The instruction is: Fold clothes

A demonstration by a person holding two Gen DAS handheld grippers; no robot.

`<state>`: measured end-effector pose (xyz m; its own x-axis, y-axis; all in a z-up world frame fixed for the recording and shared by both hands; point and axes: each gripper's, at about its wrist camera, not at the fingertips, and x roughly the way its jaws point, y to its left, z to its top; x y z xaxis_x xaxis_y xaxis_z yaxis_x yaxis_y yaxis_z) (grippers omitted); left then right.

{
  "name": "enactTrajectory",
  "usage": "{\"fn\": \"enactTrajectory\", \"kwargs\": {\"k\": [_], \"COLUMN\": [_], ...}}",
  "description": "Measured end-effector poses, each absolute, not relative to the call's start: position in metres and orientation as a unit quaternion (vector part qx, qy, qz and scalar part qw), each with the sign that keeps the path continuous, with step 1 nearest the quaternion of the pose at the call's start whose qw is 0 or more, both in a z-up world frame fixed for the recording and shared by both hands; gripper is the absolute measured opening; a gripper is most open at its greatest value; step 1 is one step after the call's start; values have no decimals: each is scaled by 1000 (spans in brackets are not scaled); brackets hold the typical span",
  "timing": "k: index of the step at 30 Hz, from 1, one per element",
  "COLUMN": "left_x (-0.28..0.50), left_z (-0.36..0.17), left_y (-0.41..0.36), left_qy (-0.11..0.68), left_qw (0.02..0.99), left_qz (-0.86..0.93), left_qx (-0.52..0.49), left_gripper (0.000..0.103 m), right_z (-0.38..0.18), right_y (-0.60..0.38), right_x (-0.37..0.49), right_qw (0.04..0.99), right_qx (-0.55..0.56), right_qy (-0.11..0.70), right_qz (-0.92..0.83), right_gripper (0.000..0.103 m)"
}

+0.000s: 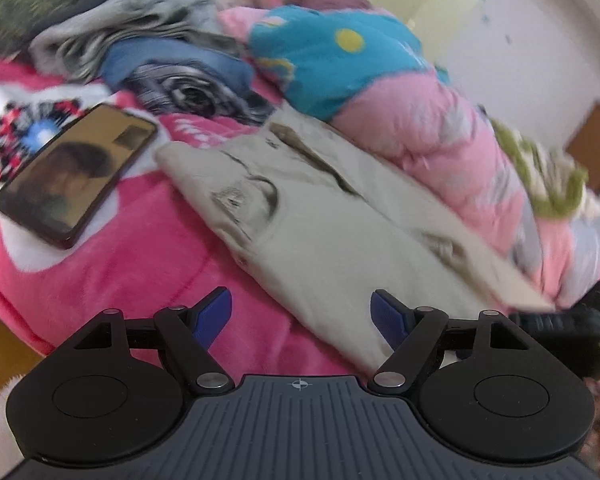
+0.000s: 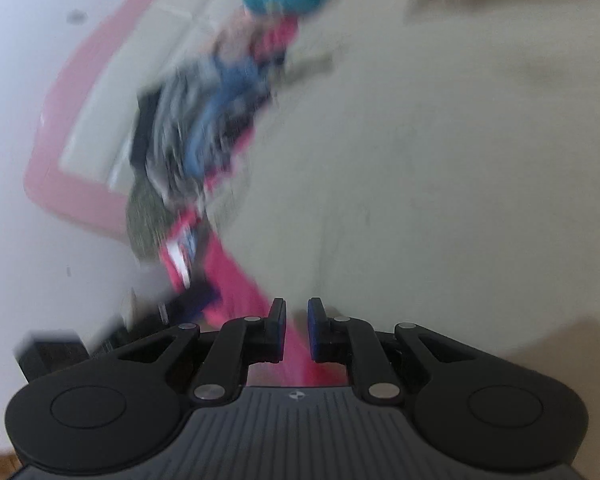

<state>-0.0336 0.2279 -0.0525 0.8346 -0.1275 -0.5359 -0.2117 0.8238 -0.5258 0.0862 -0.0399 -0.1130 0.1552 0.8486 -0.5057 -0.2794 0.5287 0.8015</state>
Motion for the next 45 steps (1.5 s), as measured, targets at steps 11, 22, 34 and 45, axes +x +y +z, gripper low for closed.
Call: {"fn": "enactTrajectory", "kwargs": {"k": [11,22,34,45], "left_x": [-16,17,13,-18], "left_z": [-68,-75,-70,-38], "left_y": [262,263,262,233], "left_qy": [267,217,229,191], "left_qw": [885,904,915,936], "left_qz": [55,95,137,178], "left_qx": [-377,-355,-304,-236], "left_gripper": [77,48,12,70], "right_z": [-148,-139,-143,-137], "right_y": [43,-2,-12,-2], "right_x": [101,113,102,81], "right_qw": [677,686,716,719], "right_qx": [275,330,308,258], "right_qy": [505,501,491,493], "right_qz": [458,412,390,416], "right_gripper": [11,12,12,16]}}
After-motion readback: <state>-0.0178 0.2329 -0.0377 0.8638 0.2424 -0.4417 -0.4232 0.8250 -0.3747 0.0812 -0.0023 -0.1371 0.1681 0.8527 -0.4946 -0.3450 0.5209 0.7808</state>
